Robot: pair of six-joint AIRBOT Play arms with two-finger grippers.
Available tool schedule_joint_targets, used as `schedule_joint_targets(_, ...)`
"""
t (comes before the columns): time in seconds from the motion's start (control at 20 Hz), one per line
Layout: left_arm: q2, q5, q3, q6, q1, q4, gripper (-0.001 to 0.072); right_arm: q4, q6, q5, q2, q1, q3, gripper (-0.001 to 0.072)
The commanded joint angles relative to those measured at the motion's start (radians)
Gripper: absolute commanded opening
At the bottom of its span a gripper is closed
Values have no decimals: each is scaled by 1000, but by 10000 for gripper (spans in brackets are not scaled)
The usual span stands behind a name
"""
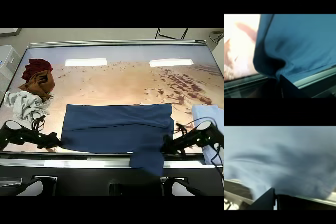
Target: Fold the clothes and pants, and hang the long-sleeved shirts on hangers.
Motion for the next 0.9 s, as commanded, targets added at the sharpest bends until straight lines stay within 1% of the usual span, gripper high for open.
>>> schedule_joint_targets(0.0, -5, -42, 163, -48, -7, 0, 25, -1, 41, 83, -10, 29, 258, 37)
schedule_joint_targets(0.1, -65, -20, 286, -75, -35, 0, 26, -26, 54, 69, -82, 111, 441, 38)
schedule_joint_targets(0.2, -166, -20, 418, -98, -73, 0, 26, -69, 98, 51, -203, 181, 626, 39)
schedule_joint_targets(0.4, -402, -30, 687, -163, -107, -1, 26, -89, 180, 43, -453, 223, 940, 40)
schedule_joint_targets(0.45, -455, -39, 744, -164, -112, -8, 26, -78, 196, 29, -498, 224, 981, 40)
schedule_joint_targets(0.55, -547, -55, 838, -194, -117, -7, 26, -63, 214, -8, -551, 224, 1000, 41)
schedule_joint_targets(0.7, -637, -58, 864, -197, -126, -8, 35, -6, 222, -12, -618, 224, 1000, 44)
schedule_joint_targets(0.75, -657, -70, 864, -208, -127, -8, 89, 28, 227, -15, -634, 224, 1000, 45)
schedule_joint_targets(0.8, -668, -89, 864, -212, -127, -8, 225, 56, 227, -20, -642, 224, 1000, 46)
schedule_joint_targets(0.85, -667, -101, 865, -207, -122, -7, 370, 71, 236, -16, -641, 221, 1003, 87)
